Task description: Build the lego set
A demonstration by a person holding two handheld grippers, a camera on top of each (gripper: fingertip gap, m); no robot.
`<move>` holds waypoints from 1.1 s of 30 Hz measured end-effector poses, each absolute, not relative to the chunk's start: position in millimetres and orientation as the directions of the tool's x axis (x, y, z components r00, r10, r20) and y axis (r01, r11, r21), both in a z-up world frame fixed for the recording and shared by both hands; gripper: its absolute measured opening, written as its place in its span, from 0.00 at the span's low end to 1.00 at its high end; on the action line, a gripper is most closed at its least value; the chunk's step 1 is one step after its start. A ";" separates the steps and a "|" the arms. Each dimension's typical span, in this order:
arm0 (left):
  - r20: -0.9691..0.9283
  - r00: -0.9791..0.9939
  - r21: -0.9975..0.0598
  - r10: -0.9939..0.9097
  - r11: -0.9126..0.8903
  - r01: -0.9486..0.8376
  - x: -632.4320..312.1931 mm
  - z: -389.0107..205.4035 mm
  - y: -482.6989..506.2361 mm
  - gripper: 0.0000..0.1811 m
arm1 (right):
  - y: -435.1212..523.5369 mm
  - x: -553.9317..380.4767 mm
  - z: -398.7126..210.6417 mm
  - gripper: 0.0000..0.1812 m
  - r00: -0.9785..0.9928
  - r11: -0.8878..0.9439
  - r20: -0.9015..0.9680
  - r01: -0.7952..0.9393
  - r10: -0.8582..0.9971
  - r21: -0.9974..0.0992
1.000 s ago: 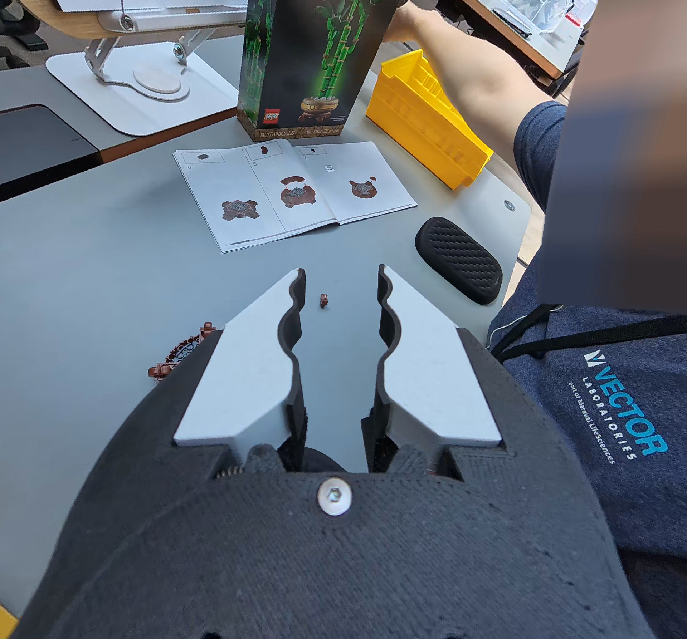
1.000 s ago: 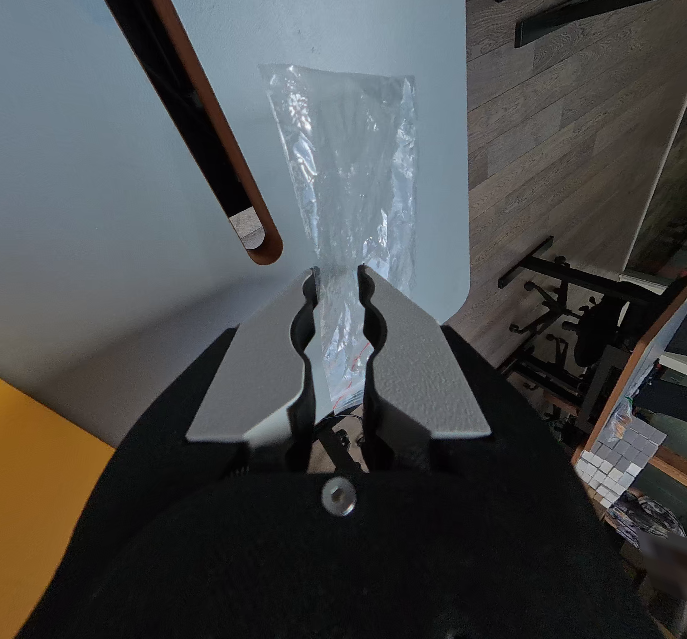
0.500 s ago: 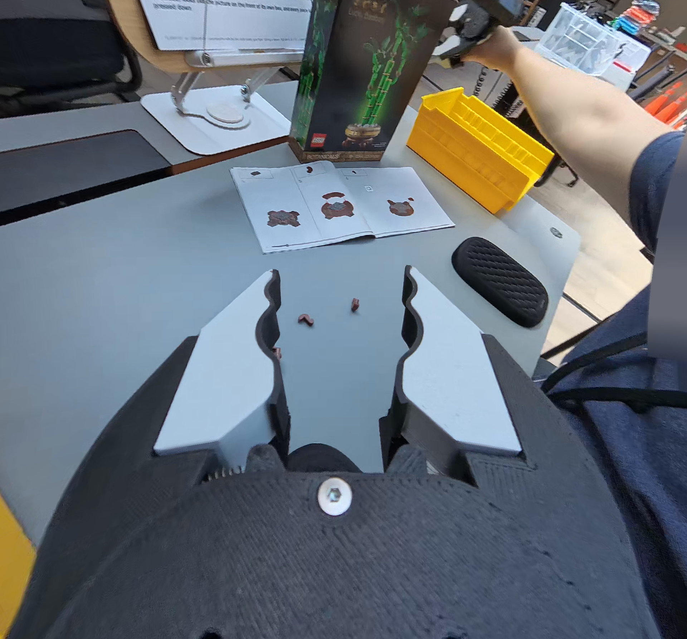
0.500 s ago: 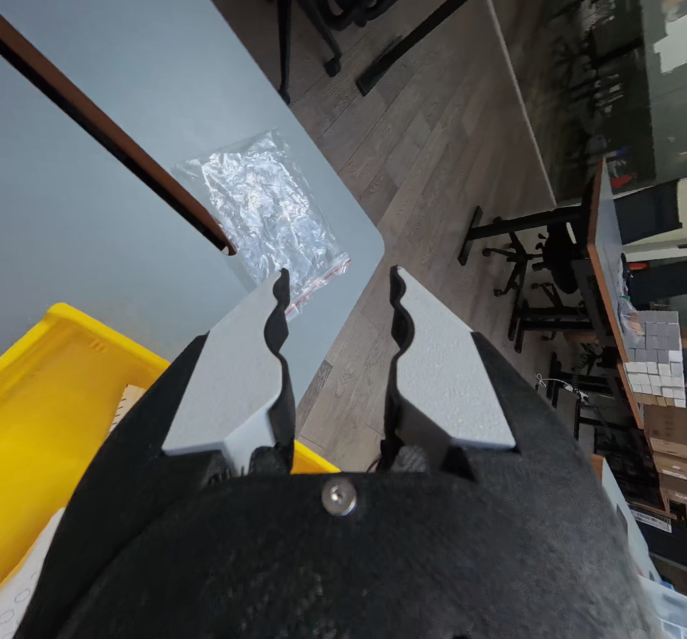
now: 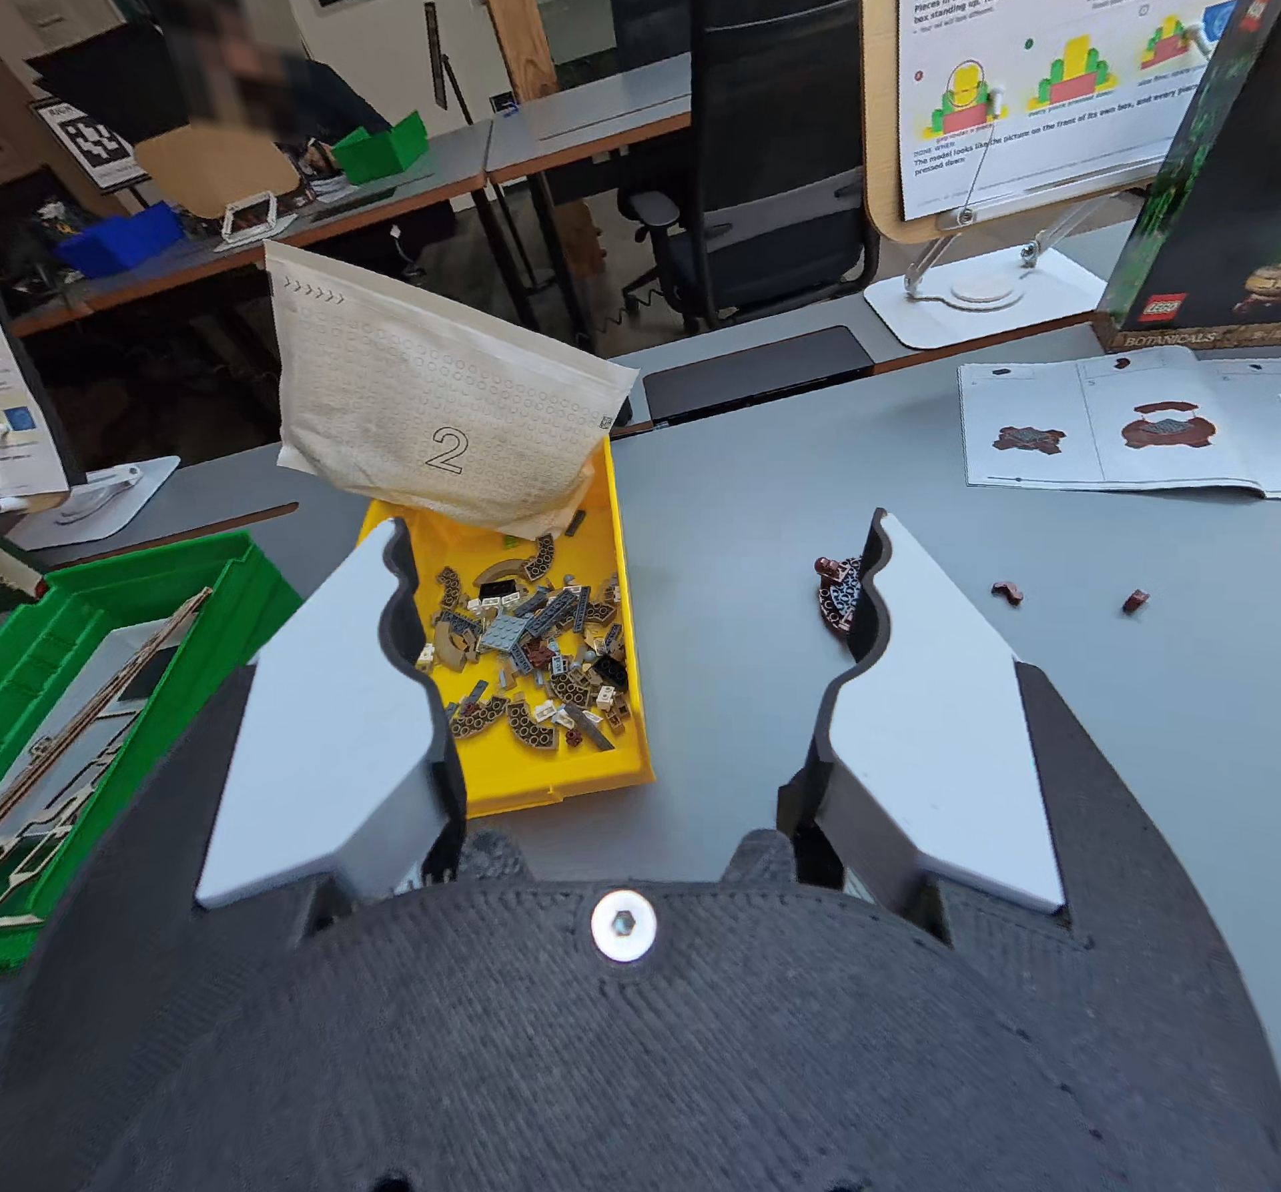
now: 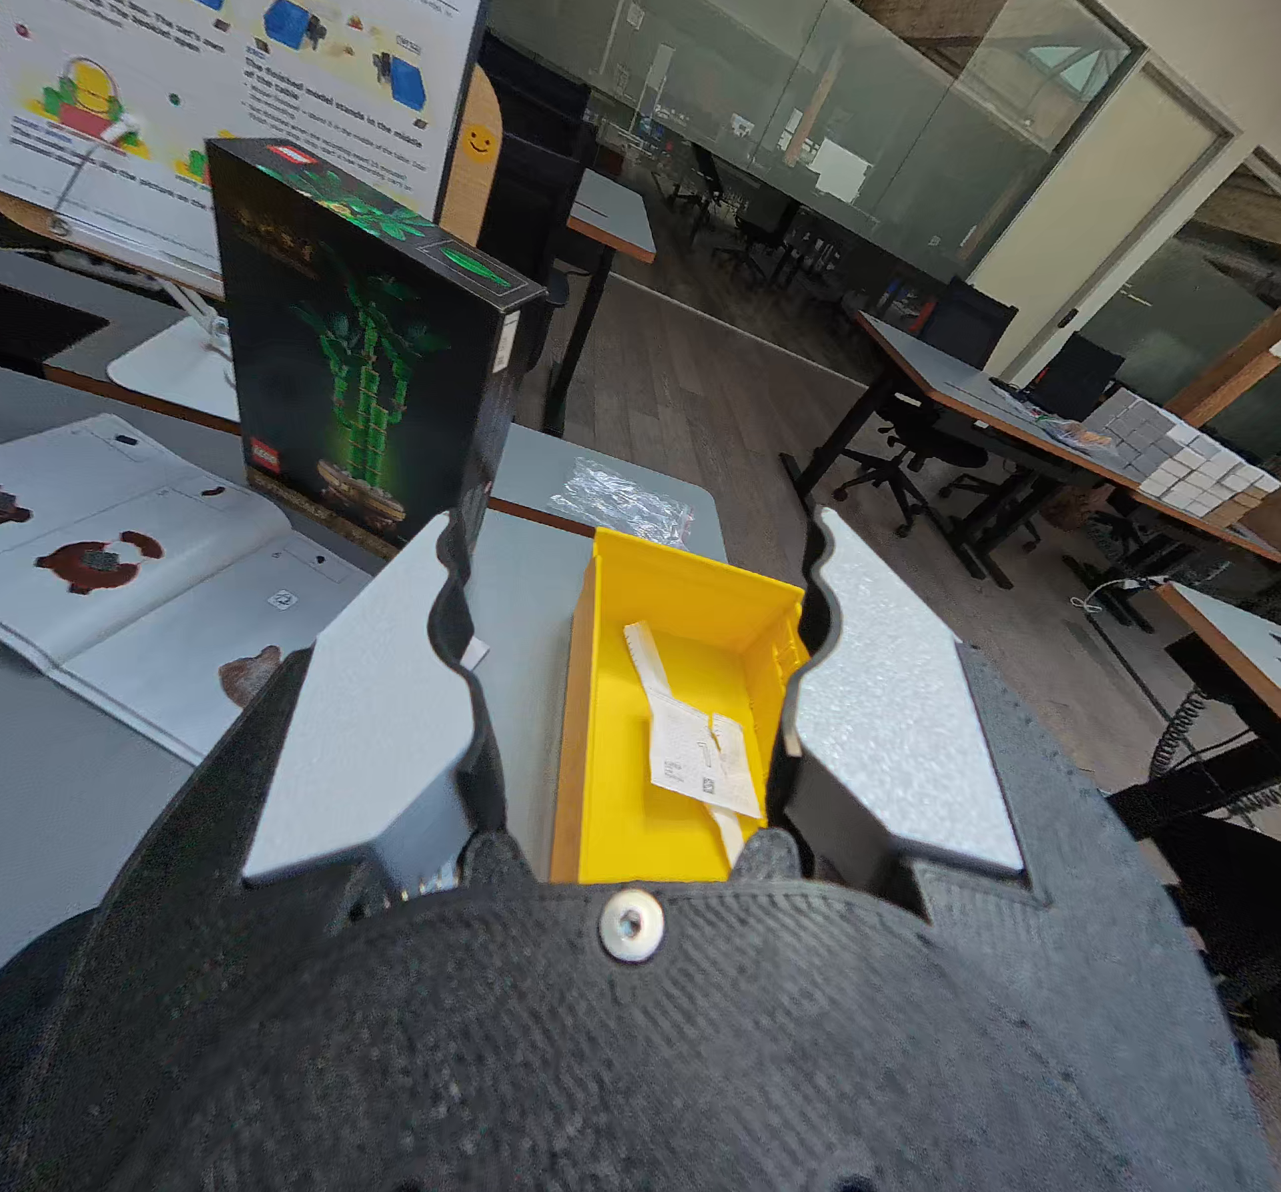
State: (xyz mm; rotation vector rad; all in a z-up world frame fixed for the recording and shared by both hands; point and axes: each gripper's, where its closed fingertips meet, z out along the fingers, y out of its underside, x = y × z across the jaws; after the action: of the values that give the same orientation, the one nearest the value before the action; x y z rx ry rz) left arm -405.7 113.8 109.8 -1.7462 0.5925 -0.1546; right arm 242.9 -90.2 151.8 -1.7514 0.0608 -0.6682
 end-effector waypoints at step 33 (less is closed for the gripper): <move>-0.054 0.839 -0.773 -0.542 -0.509 -0.379 -186.1 -148.1 22.5 0.86 | 2.7 -40.4 -129.4 0.80 0.999 -0.607 0.036 0.013 -0.025 -0.795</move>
State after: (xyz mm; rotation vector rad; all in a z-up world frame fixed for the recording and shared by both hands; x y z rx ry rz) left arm -186.1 22.5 -148.1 -2.1661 0.6691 -0.2450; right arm -40.4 2.7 -129.4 -2.2223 0.0080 -0.0532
